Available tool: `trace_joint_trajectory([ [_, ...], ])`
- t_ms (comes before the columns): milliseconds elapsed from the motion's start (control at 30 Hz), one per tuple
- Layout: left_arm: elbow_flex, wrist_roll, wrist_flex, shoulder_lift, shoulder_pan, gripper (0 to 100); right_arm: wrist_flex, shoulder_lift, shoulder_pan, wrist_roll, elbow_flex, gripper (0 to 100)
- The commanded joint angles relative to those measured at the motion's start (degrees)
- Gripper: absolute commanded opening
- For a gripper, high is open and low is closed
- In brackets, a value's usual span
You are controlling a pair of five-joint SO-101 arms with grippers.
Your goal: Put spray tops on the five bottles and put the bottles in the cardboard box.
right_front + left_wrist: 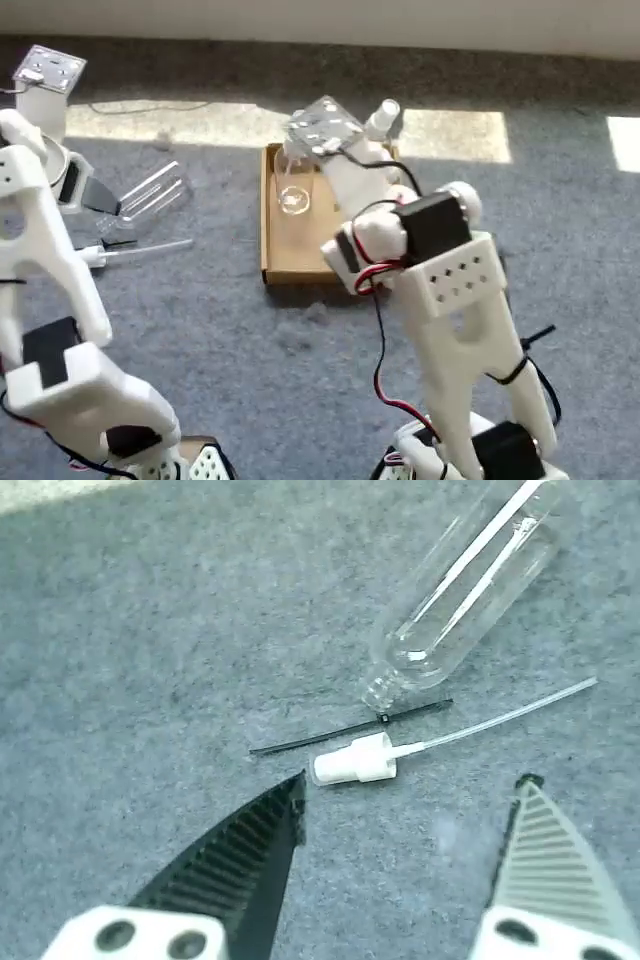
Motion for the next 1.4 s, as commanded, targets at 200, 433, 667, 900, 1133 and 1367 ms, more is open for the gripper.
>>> trace_joint_trajectory([
  [200, -29.1, -6.2, 7.5, 23.3, 8.6, 32, -5.6, -16.0, 25.3, 16.2, 27.9, 22.1],
  [433, -33.5, -6.8, 7.3, 31.8, 13.0, 36, -13.6, -24.7, 33.0, 20.9, 46.5, 22.1],
  [667, -40.7, -8.8, 7.1, 37.6, 11.9, 36, -18.9, -32.5, 33.9, 20.7, 59.8, 22.1],
  [900, -46.7, -10.0, 5.5, 46.4, 11.5, 35, -19.2, -42.6, 34.0, 17.5, 67.8, 22.1],
  [1133, -52.0, -9.8, 5.8, 54.6, 11.2, 29, -19.3, -42.8, 34.1, 17.5, 68.2, 22.1],
  [1367, -55.3, -6.9, 6.0, 58.1, 10.3, 23, -19.3, -41.0, 33.9, 17.5, 68.1, 22.1],
])
